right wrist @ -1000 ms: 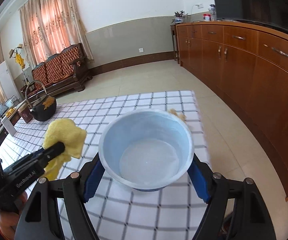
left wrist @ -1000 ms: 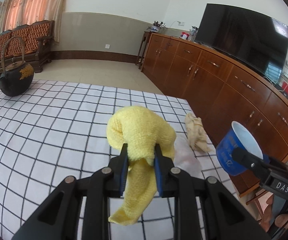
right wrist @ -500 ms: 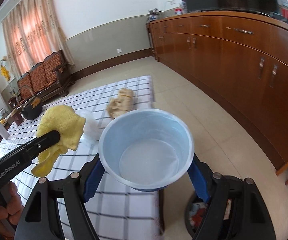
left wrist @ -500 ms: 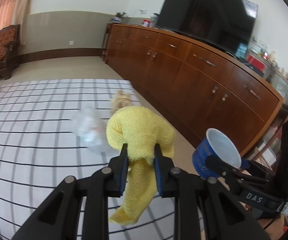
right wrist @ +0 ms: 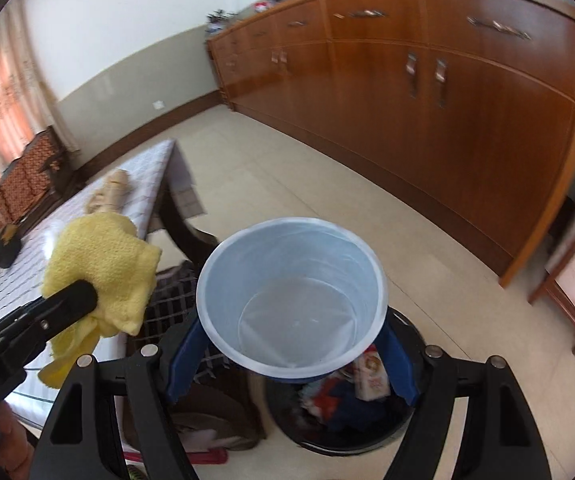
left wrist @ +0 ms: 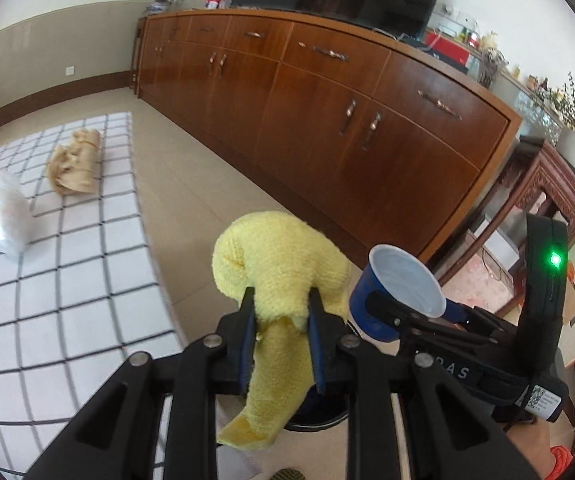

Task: Collect trash
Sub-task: 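Lift the bowl and cloth and carry them over the black bin with both tools, then open both tools to drop the bowl and cloth into the bin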

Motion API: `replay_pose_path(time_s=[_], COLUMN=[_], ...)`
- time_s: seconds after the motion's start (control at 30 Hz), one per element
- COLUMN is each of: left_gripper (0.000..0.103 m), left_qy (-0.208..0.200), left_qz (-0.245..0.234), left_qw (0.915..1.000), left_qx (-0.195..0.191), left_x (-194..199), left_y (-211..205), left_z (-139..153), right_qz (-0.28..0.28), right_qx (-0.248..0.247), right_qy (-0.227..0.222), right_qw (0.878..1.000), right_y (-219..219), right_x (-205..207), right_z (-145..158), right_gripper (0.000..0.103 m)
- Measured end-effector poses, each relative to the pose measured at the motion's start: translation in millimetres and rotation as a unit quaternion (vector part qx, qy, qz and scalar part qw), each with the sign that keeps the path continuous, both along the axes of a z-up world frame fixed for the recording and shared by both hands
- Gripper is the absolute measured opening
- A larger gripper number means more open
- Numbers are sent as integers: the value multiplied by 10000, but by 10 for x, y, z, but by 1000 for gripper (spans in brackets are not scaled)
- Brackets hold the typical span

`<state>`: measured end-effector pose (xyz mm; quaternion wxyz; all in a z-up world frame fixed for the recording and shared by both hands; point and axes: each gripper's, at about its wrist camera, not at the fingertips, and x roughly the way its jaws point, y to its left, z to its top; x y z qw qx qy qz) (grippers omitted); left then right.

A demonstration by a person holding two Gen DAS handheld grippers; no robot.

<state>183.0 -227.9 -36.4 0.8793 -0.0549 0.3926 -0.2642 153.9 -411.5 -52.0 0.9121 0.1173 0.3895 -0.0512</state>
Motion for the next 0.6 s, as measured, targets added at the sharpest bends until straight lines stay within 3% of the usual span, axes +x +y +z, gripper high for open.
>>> replay_pose_path(time_s=[0.27, 0.5, 0.6], left_gripper=[24, 26, 28], left_qy=[318, 690, 614], left_qz=[-142, -209, -274], left_qw=[9988, 9947, 9939], left_qx=[352, 736, 878], left_x=[-61, -53, -88], left_y=[-380, -626, -730], left_z=[-335, -722, -781], right_qz=[-421, -424, -473], right_qx=[150, 430, 536], right_qy=[485, 821, 903], right_qw=[9978, 9948, 9933], right_y=[-502, -659, -712], right_x=[-33, 153, 240], right_z=[-400, -612, -665], right_gripper=[79, 79, 80])
